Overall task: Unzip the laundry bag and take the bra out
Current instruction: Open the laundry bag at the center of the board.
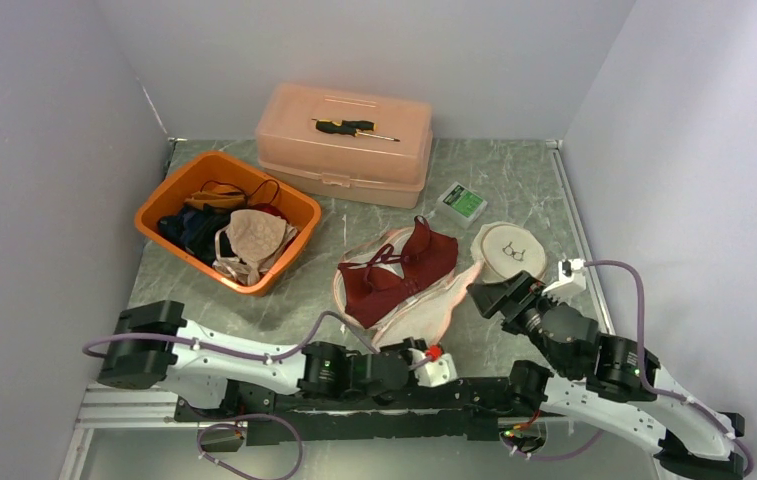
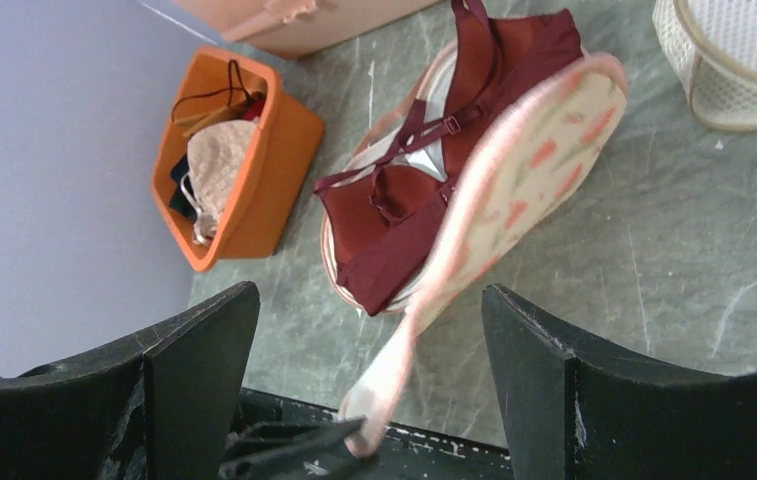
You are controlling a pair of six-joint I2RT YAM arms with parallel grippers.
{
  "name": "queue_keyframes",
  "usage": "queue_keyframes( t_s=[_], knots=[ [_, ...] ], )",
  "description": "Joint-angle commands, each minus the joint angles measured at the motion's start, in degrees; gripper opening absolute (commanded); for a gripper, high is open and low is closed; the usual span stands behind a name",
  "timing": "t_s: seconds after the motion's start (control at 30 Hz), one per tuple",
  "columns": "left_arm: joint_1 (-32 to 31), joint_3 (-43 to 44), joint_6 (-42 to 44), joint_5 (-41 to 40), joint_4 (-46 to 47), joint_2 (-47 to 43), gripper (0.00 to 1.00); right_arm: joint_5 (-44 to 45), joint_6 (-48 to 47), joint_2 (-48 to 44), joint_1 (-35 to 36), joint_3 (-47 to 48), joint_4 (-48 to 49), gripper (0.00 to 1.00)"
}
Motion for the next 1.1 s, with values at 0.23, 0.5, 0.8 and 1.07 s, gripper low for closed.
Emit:
queue_keyframes(
  t_s=[0.23,0.5,0.8,1.07],
  knots=[
    [-2.6,4.6,-2.6,-3.3,2.9,1.1,0.61,2.4,-6.8,2.9,0.0,3.8,0.3,0.86],
    [13.9,5.8,-25.6,-6.5,-15.3,-4.6,0.65,2.7,-3.4,7.0,0.0,-6.1,6.6,0.84],
    [21.3,5.4,-51.7,-8.9,-32.8,0.0,0.69,-0.5,-0.5,11.8,-2.6,-20.1,23.3,0.83],
    [30.6,-3.2,-53.0,-1.4,-26.1,-10.3,0.74,-26.8,-8.2,17.6,-21.6,-26.4,41.1,0.82]
  ],
)
